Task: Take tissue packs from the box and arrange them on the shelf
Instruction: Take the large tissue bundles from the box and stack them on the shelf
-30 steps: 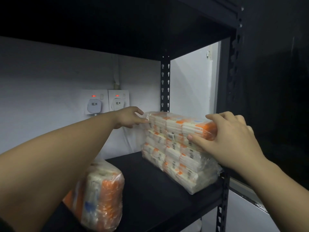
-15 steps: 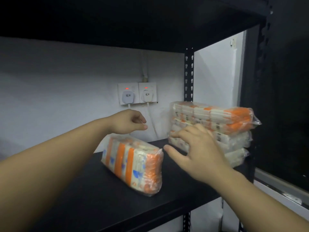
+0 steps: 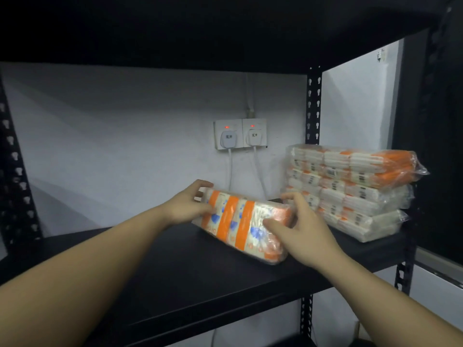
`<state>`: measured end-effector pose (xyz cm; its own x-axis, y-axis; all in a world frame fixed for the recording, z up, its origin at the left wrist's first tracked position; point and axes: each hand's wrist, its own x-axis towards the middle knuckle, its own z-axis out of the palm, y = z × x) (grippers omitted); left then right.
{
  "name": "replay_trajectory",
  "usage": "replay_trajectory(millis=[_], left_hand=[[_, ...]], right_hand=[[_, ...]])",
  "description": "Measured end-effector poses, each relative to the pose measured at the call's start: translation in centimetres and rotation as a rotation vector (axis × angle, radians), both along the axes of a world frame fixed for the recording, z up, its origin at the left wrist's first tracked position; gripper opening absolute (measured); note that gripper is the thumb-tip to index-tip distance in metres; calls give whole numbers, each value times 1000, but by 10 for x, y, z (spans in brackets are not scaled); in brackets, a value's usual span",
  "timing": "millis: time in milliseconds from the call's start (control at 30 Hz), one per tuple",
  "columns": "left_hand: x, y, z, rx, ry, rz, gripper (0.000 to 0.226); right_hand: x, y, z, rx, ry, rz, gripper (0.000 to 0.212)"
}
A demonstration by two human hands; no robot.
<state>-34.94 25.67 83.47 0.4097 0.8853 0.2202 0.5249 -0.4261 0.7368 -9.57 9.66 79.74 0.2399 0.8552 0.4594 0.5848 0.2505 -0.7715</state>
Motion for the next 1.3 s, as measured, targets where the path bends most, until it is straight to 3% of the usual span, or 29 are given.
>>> replay_trajectory(millis=[100, 233, 300, 400, 533, 600, 700, 833, 1000, 1200, 1300], left_hand=[[2, 1, -3, 6, -28, 50, 63], [5, 4, -6, 59, 60, 14, 40], [5, 4, -10, 30, 58, -33, 44], [-4, 9, -18, -26, 65, -109, 63], [-20, 12, -29, -144, 89, -197, 94], [-21, 14, -32, -83, 69, -164, 90], [-14, 14, -28, -28, -51, -114, 83], [6, 16, 1, 2, -163, -73, 75], [58, 17, 64, 56, -364, -127, 87], [144, 27, 125, 134, -525, -173, 59], [184, 40, 141, 163, -530, -165, 75]], right_hand=[[8, -3, 1, -36, 155, -27, 27], [20, -8, -3, -112, 66, -78, 23], [27, -10, -5, -153, 16, -100, 26], [32, -11, -6, -144, -87, -131, 49], [28, -21, -5, -189, -267, 38, 84], [27, -25, -3, -222, -337, 79, 80], [31, -28, 5, -157, -269, 35, 66], [45, -34, 34, -57, -226, -16, 77], [75, -45, 98, 120, -260, -103, 67], [122, -54, 156, 221, -268, -249, 47], [145, -47, 172, 240, -306, -312, 47]])
